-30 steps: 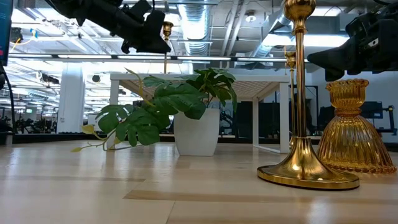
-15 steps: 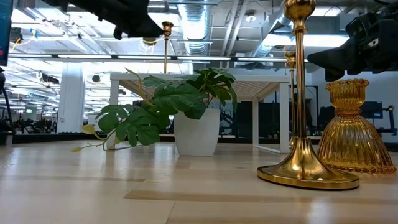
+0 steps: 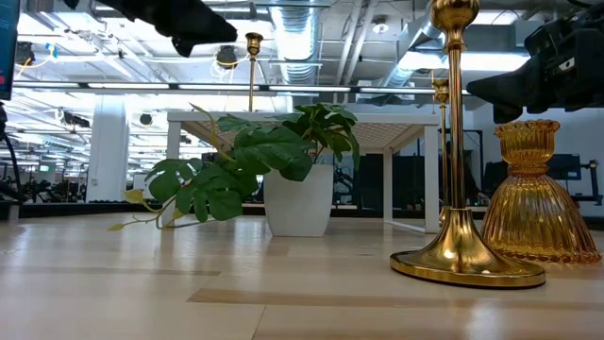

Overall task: Pick & Place candle stick holders
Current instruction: Put the top gold candle holder on the shelf

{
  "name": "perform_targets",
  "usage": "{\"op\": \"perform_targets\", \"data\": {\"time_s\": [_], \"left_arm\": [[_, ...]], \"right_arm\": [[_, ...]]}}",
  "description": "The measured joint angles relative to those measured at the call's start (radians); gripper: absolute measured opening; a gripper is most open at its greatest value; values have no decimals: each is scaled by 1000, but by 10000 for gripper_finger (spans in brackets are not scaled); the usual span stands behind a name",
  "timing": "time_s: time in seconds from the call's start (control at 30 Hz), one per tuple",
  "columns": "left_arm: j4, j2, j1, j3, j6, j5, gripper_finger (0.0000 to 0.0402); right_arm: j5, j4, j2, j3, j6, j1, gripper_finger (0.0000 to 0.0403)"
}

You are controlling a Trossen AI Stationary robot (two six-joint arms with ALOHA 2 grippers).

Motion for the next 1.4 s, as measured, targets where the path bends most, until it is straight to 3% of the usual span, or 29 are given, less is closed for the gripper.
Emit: {"op": "perform_targets", "data": {"time_s": [0.07,0.17,0.27,0.4,0.63,0.97,1.27,1.4], "left_arm": [[7,0,-24,-25,30,50,27],[24,0,-48,-56,65,40,5],[70,0,-54,-98,84,-12,5],[122,0,-54,-152,84,-108,5],[189,0,-70,-239,68,-109,6],[349,0,-115,-329,219,101,7],[391,1,-115,-329,209,130,6],[428,1,-114,-329,205,212,5]], "right_arm": [[0,0,0,0,1,0,0],[0,0,0,0,1,0,0],[11,0,0,0,11,0,0],[116,-3,0,0,60,0,0],[126,-18,0,0,61,7,0],[127,-16,0,0,61,35,0],[130,-15,0,0,54,35,0],[130,-16,0,0,53,35,0]]}}
